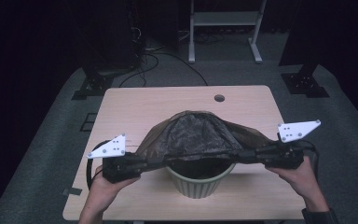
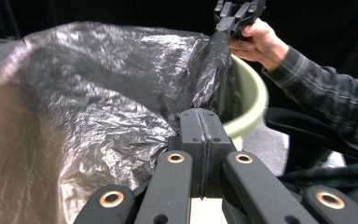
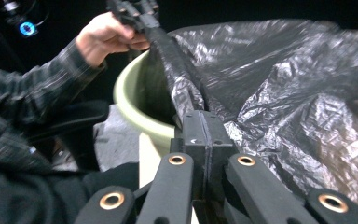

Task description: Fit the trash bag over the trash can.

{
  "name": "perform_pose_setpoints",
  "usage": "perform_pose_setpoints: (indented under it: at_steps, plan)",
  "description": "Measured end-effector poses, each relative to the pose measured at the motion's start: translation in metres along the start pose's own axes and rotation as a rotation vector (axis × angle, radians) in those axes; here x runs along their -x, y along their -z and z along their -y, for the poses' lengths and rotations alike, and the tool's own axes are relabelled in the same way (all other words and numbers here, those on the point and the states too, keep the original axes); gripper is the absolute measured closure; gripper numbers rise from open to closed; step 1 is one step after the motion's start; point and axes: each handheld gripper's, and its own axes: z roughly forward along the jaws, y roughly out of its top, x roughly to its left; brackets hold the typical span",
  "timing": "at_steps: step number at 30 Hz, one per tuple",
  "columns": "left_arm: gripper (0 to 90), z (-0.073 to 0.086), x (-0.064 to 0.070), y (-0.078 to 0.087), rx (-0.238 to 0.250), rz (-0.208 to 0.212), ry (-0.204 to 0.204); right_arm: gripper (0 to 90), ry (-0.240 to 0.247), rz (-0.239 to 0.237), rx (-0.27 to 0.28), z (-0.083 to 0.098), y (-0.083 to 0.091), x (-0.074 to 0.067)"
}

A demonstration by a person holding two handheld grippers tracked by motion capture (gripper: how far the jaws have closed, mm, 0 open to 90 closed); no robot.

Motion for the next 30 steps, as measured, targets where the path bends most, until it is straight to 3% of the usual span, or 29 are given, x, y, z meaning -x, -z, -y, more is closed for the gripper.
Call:
perform_pose_setpoints:
  at_steps: [5, 8, 12, 15, 18, 23, 30]
  plan:
    - [89.5, 0.009, 0.014, 0.001, -0.025, 0.021, 0.005, 89.4, 0.008, -0.022, -0.031, 0.009, -0.001, -0.016]
    - [87.5, 0.014, 0.018, -0.002, -0.045, 0.035, 0.01, 74.1, 0.01, -0.031, -0.038, 0.009, -0.001, -0.022]
    - [87.5, 0.013, 0.018, -0.002, -0.057, 0.028, 0.007, 70.3, 0.016, 0.002, 0.062, -0.002, 0.016, -0.02]
    - [87.5, 0.013, 0.016, -0.003, -0.052, 0.03, 0.009, 70.4, 0.02, 0.081, 0.127, -0.017, 0.027, -0.009]
    - [87.4, 0.013, 0.015, -0.004, -0.054, 0.034, 0.006, 71.0, 0.013, 0.166, 0.132, -0.029, 0.026, 0.011]
    - [87.4, 0.012, 0.014, -0.005, -0.055, 0.038, 0.004, 71.0, -0.022, 0.201, 0.102, -0.041, 0.003, 0.048]
    - [86.9, 0.013, 0.013, -0.005, -0.049, 0.041, 0.005, 70.9, -0.029, 0.196, 0.034, -0.044, -0.029, 0.071]
